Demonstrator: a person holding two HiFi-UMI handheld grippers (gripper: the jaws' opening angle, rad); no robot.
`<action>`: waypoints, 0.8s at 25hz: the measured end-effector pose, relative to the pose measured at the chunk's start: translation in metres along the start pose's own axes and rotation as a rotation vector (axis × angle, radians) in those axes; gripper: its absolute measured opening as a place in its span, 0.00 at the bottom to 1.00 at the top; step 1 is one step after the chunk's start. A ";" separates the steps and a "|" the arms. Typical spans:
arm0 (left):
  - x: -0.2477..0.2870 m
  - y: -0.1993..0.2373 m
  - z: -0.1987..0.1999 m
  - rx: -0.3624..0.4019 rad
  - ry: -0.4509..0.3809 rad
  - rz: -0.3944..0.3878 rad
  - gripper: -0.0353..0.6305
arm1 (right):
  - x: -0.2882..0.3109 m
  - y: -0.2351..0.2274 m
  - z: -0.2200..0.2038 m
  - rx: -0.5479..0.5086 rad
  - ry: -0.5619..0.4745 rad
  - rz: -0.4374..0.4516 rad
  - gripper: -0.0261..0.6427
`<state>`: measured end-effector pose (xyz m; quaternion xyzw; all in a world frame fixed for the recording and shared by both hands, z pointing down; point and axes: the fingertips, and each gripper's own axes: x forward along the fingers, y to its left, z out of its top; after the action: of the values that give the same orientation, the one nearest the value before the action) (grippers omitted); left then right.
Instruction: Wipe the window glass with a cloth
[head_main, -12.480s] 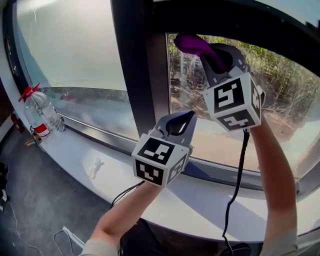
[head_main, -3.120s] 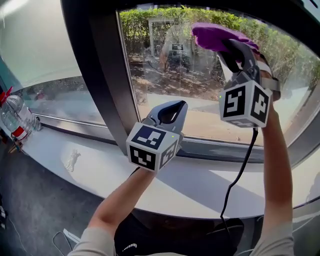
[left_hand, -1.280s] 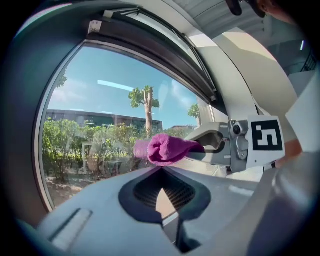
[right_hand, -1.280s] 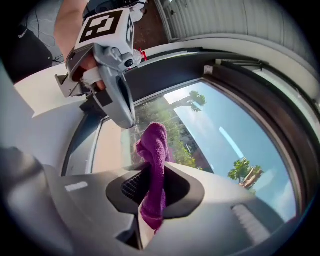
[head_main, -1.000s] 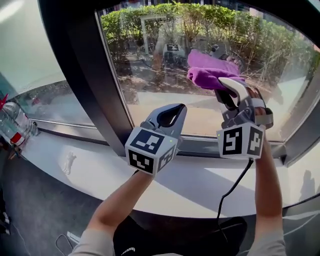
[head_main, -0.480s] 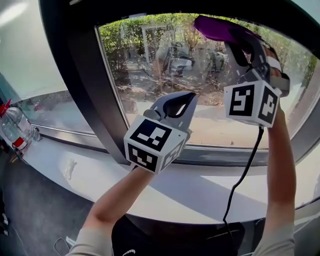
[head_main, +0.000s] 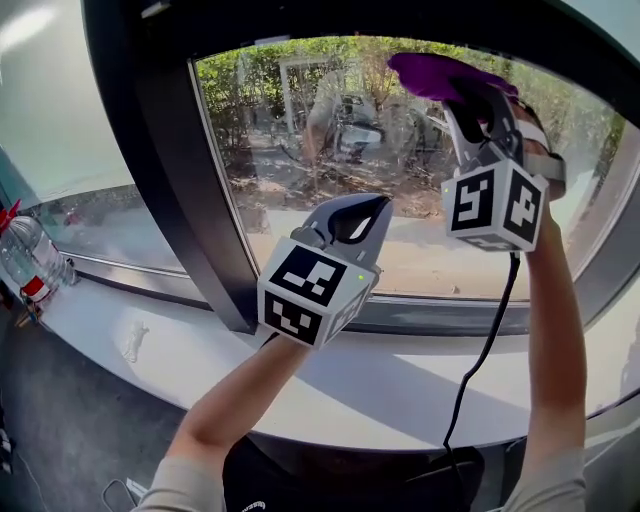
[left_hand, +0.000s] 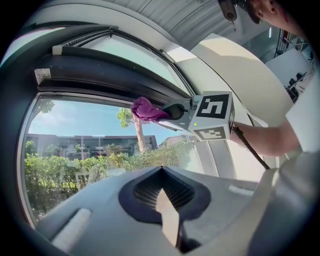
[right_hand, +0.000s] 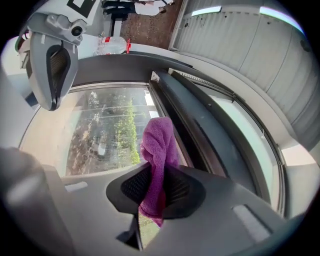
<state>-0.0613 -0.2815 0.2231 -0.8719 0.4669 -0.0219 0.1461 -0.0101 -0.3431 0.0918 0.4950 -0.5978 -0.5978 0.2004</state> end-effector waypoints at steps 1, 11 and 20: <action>0.001 -0.002 -0.006 -0.008 0.007 -0.001 0.05 | -0.003 0.009 -0.002 0.004 0.003 0.022 0.16; 0.010 -0.017 -0.071 -0.100 0.102 0.009 0.05 | -0.041 0.120 -0.024 0.049 0.028 0.264 0.16; 0.001 -0.038 -0.148 -0.172 0.245 0.017 0.05 | -0.085 0.240 -0.055 0.114 0.065 0.459 0.16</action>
<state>-0.0562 -0.2974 0.3751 -0.8679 0.4889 -0.0871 0.0130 -0.0121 -0.3498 0.3526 0.3758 -0.7207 -0.4855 0.3220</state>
